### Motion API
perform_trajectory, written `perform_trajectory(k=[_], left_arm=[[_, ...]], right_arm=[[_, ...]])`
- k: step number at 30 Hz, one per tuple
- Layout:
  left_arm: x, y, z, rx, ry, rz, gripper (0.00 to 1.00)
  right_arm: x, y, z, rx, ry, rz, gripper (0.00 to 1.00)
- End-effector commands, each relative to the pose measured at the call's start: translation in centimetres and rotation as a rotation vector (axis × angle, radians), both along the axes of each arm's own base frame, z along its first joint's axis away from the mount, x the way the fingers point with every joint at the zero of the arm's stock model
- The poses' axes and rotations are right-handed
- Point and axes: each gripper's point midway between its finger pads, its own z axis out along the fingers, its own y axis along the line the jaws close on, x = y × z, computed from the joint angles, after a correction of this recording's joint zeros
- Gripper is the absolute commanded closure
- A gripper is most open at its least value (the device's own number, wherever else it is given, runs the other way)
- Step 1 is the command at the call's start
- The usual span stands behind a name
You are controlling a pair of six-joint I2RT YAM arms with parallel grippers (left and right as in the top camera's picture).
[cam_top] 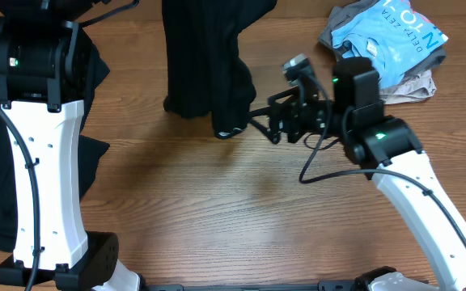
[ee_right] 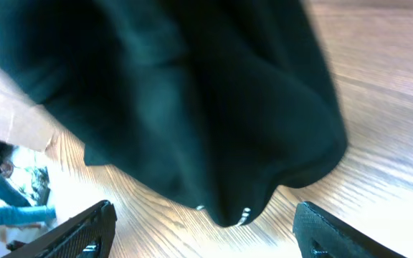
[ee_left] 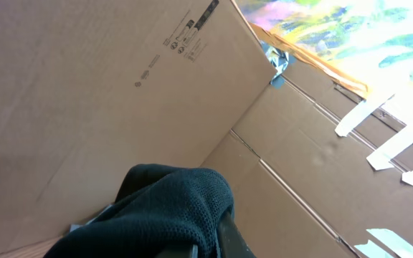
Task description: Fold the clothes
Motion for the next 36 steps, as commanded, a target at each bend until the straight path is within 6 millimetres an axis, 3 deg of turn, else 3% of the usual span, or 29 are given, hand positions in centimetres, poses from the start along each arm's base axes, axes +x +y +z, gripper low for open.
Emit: perform_trajectory(k=[1, 11, 15, 19, 22, 23, 24, 25, 26, 30, 36], left_arm=[[-2.7, -0.1, 2.6, -0.012, -0.069, -0.018, 0.96], [-3.4, -1.0, 2.0, 0.003, -0.049, -0.082, 0.96], [-3.8, -1.3, 1.6, 0.012, -0.035, -0.112, 0.96], [-4.1, -1.6, 1.3, 0.032, -0.038, -0.134, 0.96], [-4.1, -1.6, 1.2, 0.034, -0.034, -0.138, 0.96], [-4.2, -1.6, 1.2, 0.035, -0.035, -0.140, 0.96], [-4.2, -1.6, 1.1, 0.040, -0.038, -0.140, 0.96], [-4.1, -1.6, 1.0, 0.047, -0.044, -0.136, 0.96], [-4.0, -1.4, 0.9, 0.057, -0.052, -0.129, 0.96], [-2.8, 1.1, 0.2, 0.073, -0.027, -0.062, 0.96], [-0.7, 7.7, -0.8, 0.081, 0.024, 0.103, 0.96]], right_arm=[[0.0, 1.8, 2.0, -0.006, -0.108, 0.025, 0.16], [1.2, 6.8, 1.0, 0.034, -0.170, 0.090, 0.22], [3.0, 6.6, 0.9, 0.012, -0.213, 0.008, 0.22], [3.4, 6.5, 1.0, 0.007, -0.225, -0.009, 0.24], [3.3, 6.5, 1.0, 0.007, -0.224, -0.009, 0.41], [3.3, 6.5, 1.0, 0.007, -0.224, -0.009, 0.57], [3.3, 6.5, 0.9, 0.009, -0.214, -0.013, 0.82], [3.3, 6.5, 0.9, 0.019, -0.192, -0.023, 0.96], [3.2, 6.4, 1.1, 0.031, -0.174, -0.033, 0.96], [2.6, 4.4, 3.2, 0.033, -0.183, -0.088, 0.96], [1.7, -3.6, 7.5, -0.081, -0.185, -0.337, 0.96]])
